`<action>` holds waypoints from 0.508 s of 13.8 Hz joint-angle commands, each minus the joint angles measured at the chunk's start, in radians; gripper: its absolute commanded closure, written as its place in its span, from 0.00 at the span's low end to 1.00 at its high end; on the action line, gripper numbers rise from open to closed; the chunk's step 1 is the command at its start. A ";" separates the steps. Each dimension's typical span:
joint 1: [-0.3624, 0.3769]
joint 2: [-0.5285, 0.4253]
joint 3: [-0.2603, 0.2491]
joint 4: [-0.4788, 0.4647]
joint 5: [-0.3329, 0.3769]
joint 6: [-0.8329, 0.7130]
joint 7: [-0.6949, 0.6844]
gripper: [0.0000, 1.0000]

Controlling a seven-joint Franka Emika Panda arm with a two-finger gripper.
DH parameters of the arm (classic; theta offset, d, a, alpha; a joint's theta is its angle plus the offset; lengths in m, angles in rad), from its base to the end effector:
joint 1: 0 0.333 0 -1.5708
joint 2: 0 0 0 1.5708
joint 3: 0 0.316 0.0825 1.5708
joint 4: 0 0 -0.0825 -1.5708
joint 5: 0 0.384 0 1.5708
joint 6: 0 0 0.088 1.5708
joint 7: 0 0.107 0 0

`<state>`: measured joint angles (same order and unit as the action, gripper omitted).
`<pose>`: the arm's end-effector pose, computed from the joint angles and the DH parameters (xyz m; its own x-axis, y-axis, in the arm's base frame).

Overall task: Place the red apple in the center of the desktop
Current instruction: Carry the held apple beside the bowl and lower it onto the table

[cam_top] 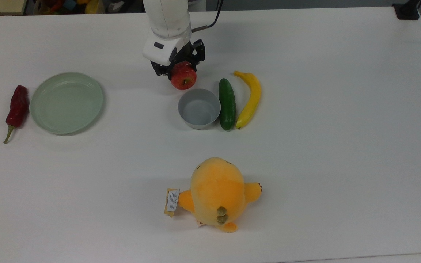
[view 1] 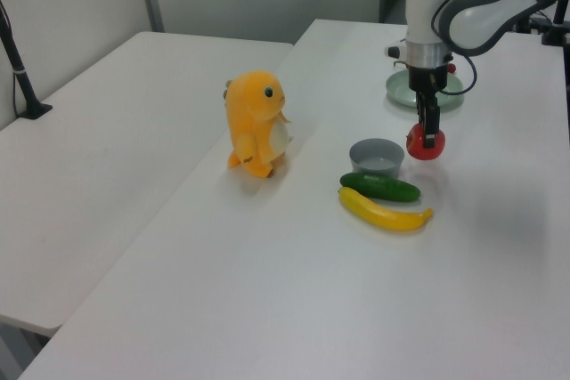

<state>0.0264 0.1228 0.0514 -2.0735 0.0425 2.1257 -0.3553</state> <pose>0.5586 0.0450 0.3658 0.9155 0.3989 -0.0523 0.3956 -0.9163 -0.0629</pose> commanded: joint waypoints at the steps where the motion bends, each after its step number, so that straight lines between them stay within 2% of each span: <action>1: -0.020 0.001 -0.004 -0.004 0.010 0.013 -0.017 0.58; 7: -0.037 0.029 -0.021 0.000 -0.019 0.019 -0.024 0.58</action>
<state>-0.0130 0.1353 0.0393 -2.0731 0.0411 2.1266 -0.3607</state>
